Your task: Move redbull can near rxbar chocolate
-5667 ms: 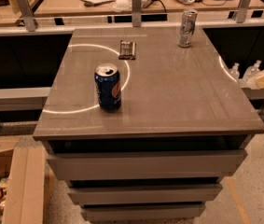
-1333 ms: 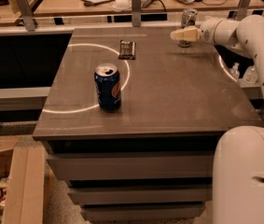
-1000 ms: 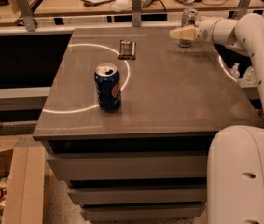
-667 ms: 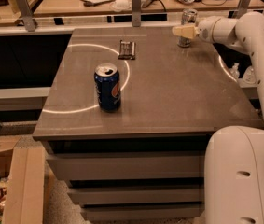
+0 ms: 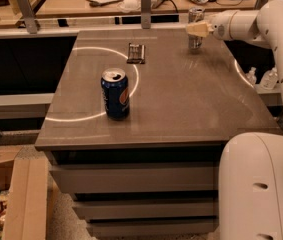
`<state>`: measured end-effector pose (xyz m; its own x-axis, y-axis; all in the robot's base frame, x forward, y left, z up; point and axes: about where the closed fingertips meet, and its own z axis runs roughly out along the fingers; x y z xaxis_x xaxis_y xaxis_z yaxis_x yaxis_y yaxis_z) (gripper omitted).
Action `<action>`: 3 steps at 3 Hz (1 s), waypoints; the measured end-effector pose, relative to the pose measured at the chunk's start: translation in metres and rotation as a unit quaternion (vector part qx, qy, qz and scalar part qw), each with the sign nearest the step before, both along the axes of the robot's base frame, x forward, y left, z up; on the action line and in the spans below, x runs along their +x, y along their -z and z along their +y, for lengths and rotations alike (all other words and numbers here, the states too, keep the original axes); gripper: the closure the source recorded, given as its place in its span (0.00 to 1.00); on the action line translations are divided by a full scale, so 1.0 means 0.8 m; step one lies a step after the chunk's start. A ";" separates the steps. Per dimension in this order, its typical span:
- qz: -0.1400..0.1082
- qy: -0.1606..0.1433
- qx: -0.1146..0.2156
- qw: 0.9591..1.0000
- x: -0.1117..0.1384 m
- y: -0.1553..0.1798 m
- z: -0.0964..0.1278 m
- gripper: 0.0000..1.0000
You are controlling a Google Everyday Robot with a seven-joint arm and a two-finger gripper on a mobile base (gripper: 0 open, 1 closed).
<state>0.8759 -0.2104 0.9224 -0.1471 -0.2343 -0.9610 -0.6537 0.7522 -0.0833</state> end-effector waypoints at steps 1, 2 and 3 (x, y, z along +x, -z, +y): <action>0.015 -0.034 0.007 0.999 -0.022 -0.018 0.028 1.00; 0.028 -0.079 0.039 0.996 -0.051 -0.028 0.075 1.00; 0.031 -0.096 0.049 0.994 -0.064 -0.025 0.098 1.00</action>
Offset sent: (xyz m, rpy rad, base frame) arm -0.0719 0.0734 0.0265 0.1141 0.0665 0.1877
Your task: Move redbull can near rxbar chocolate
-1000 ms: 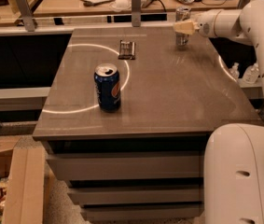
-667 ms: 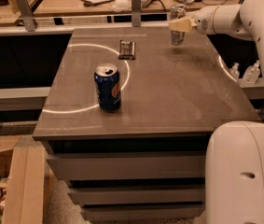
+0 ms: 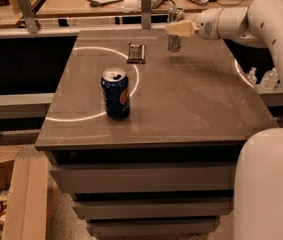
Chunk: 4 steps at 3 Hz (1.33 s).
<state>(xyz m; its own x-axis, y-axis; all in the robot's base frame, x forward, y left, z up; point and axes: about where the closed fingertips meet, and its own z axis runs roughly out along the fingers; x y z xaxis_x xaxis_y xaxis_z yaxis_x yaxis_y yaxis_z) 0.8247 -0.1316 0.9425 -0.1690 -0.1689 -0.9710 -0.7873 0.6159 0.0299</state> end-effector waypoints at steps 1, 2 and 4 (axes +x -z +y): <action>0.003 -0.021 0.000 1.000 -0.013 0.026 0.027 1.00; 0.002 -0.049 0.005 0.999 -0.027 0.052 0.052 1.00; -0.005 -0.073 0.012 0.997 -0.034 0.066 0.075 0.88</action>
Offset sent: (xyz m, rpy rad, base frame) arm -0.0429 0.0604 -0.0682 0.0194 -0.0080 0.1613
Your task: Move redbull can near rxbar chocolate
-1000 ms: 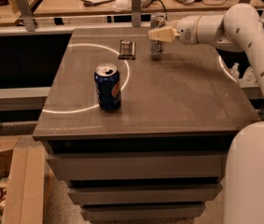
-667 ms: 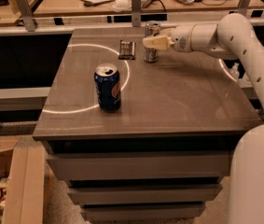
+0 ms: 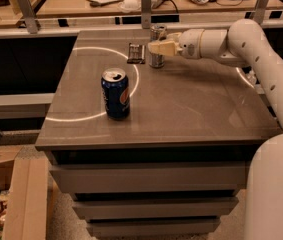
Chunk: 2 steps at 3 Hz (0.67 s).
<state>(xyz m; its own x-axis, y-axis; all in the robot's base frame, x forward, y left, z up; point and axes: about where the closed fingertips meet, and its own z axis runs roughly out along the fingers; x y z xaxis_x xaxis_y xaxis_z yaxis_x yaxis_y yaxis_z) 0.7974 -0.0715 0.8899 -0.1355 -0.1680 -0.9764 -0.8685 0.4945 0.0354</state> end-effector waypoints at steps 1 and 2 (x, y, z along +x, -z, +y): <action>0.000 0.000 0.000 1.000 0.000 -0.002 0.000 0.63; -0.018 -0.009 0.016 1.000 -0.001 -0.008 0.009 0.40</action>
Offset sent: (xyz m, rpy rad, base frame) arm -0.0033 0.0093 0.0152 0.0837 -0.0968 0.0385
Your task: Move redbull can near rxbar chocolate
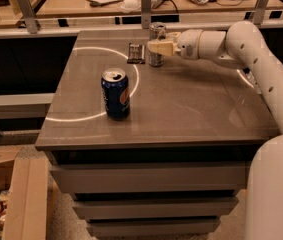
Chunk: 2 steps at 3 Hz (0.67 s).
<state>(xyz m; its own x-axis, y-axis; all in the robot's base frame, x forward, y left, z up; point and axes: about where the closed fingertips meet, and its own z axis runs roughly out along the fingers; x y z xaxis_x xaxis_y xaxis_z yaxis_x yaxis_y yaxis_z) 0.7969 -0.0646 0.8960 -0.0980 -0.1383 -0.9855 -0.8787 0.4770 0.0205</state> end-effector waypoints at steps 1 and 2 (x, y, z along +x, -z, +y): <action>-0.015 -0.002 0.013 1.000 -0.003 -0.004 0.002 0.17; -0.023 -0.003 0.012 1.000 -0.008 -0.004 -0.001 0.00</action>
Offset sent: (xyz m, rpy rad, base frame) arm -0.0133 -0.0123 0.0040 0.0190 -0.0690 -0.0032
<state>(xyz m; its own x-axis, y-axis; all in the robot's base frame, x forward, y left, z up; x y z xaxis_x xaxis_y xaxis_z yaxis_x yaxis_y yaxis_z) 0.7904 -0.0654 0.8992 -0.0513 -0.1155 -0.9920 -0.8817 0.4718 -0.0093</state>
